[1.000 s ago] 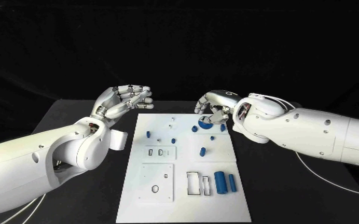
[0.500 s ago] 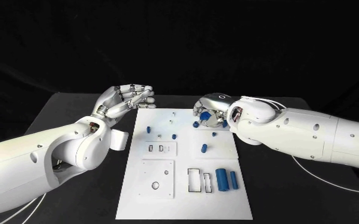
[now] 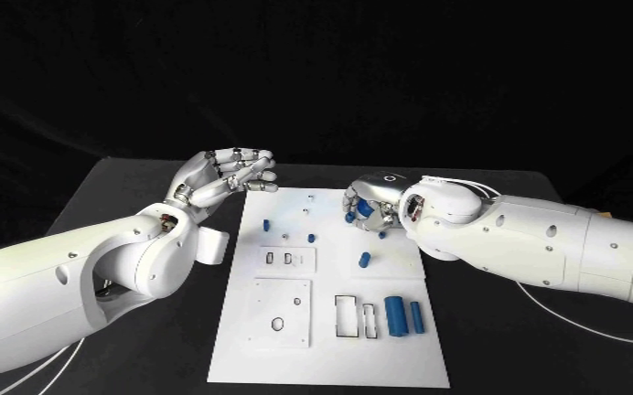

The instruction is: Assemble the parts on the task board

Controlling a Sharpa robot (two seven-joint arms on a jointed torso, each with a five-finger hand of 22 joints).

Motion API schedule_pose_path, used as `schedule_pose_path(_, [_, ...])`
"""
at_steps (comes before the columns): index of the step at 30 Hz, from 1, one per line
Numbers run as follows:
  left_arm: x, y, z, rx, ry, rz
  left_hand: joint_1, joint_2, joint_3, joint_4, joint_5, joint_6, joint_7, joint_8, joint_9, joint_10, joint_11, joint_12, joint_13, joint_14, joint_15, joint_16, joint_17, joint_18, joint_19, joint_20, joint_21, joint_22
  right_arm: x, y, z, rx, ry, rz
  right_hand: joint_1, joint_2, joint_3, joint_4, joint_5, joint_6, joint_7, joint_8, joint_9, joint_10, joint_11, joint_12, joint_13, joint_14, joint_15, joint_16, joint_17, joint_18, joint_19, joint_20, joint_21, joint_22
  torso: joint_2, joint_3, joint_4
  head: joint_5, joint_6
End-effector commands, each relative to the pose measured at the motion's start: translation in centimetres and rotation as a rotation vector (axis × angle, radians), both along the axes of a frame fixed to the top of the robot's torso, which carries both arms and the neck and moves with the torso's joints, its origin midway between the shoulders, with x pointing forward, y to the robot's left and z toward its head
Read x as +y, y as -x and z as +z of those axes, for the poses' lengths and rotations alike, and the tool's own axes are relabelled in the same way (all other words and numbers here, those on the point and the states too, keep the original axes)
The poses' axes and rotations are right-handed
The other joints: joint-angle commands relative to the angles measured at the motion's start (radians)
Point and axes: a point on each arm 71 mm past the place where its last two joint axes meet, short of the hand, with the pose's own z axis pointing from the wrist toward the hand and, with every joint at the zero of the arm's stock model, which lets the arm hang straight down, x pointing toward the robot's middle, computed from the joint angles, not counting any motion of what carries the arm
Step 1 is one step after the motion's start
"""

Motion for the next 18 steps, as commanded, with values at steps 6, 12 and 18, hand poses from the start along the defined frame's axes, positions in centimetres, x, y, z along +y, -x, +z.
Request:
schedule_pose_path(6, [-0.08,0.06,0.10,0.010,0.017,-0.018,-0.011,-0.002,0.002,-0.002,0.002,-0.007,0.038,-0.006,-0.002,-0.007,0.003,-0.007,-0.001,-0.006,0.002,-0.005,0.002,0.010,0.005,-0.001,0.004,0.001,0.25,0.09,-0.25,0.002,0.029,0.000,0.003,0.007,0.007,0.007,-0.006,0.005,0.008,0.004,0.007,-0.001,0.002,0.013,0.003,0.046,0.009,0.018,0.016,-0.023,0.017,0.002,0.021,0.029,0.005,-0.0012,0.0060,0.002,-0.003])
schedule_pose_path(12, [-0.01,0.05,0.09,0.013,0.017,-0.018,-0.012,-0.001,0.002,-0.002,0.001,-0.007,0.038,-0.007,-0.002,-0.008,0.004,-0.008,-0.001,-0.005,0.002,-0.005,0.002,0.010,0.005,0.000,0.005,0.001,0.09,-0.03,-0.17,-0.010,0.021,-0.013,0.005,0.026,0.019,0.015,-0.013,0.030,0.005,0.019,0.024,0.017,-0.001,0.038,0.010,0.049,0.008,0.036,0.032,-0.027,0.027,0.001,0.047,0.065,0.006,-0.0009,0.0046,0.003,-0.005])
schedule_pose_path(18, [0.02,0.04,0.06,0.018,0.020,-0.020,-0.013,0.000,0.002,-0.002,0.001,-0.008,0.039,-0.007,-0.002,-0.008,0.004,-0.008,-0.001,-0.005,0.002,-0.005,0.003,0.010,0.005,0.000,0.005,0.001,0.04,-0.12,0.02,-0.035,0.010,-0.027,0.043,0.077,0.054,0.004,-0.084,0.077,-0.011,0.064,0.072,0.063,-0.021,0.090,0.030,0.051,-0.008,0.059,0.051,-0.040,0.054,-0.011,0.108,0.154,0.008,0.0001,0.0063,0.002,-0.006])
